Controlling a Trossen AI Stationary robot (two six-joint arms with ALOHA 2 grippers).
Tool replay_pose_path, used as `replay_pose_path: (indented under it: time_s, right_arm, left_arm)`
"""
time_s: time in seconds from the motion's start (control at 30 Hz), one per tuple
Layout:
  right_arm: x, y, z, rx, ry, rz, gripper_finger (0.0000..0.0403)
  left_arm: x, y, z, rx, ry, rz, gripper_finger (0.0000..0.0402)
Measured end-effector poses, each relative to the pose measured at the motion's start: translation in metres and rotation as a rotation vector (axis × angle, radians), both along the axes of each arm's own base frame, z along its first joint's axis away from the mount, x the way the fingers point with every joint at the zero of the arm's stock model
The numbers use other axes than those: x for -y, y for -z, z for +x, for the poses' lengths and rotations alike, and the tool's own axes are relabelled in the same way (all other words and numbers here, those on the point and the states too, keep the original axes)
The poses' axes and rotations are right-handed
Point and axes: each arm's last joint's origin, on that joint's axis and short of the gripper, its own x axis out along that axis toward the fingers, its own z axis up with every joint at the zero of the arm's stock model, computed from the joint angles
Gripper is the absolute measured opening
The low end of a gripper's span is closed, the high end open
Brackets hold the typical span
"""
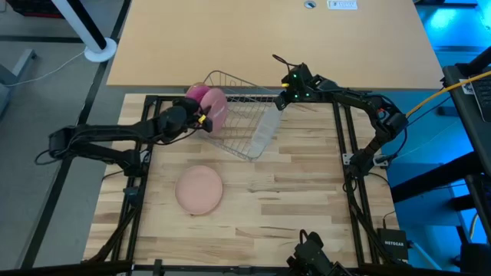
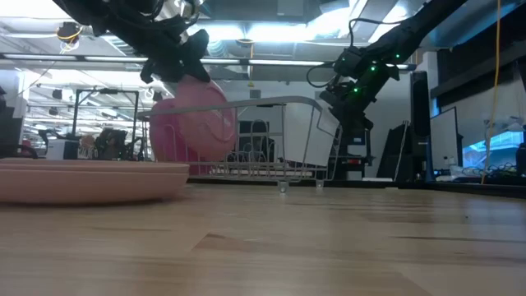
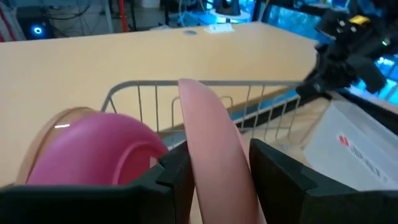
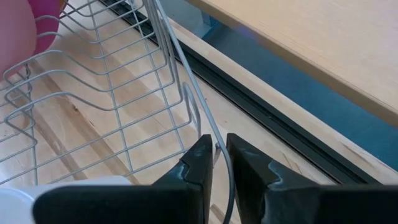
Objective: Sort dishes
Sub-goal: Put the pink plate into the dish rack
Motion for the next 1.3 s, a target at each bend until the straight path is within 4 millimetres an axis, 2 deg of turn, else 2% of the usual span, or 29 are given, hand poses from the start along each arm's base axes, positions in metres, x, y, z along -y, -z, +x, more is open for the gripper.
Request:
replay_pose_path:
  time_s: [0.2, 0.5, 0.8, 1.03, 1.3]
  right_arm:
    - [0.0, 0.0, 0.0, 0.0, 0.0, 0.0, 0.0053]
    - [0.0, 0.0, 0.0, -0.001, 0.0, 0.001, 0.0053]
    - [0.0, 0.0, 0.001, 0.008, -0.006, 0.0, 0.0053]
    - [0.0, 0.0, 0.0, 0.004, -0.002, -0.002, 0.0053]
    - [0.0, 0.0, 0.0, 0.002, -0.001, -0.002, 0.0053]
  left_arm:
    - [-0.016, 0.005, 0.014, 0.053, 0.004, 0.036, 0.0136]
    - [-0.034, 0.015, 0.029, -0.067, 0.005, 0.095, 0.0137]
    - [-0.038, 0.005, 0.032, -0.221, 0.048, 0.217, 0.0144]
    - [-0.052, 0.005, 0.025, -0.193, 0.029, 0.185, 0.0165]
    - [-0.06, 0.006, 0.021, -0.187, 0.045, 0.173, 0.0168]
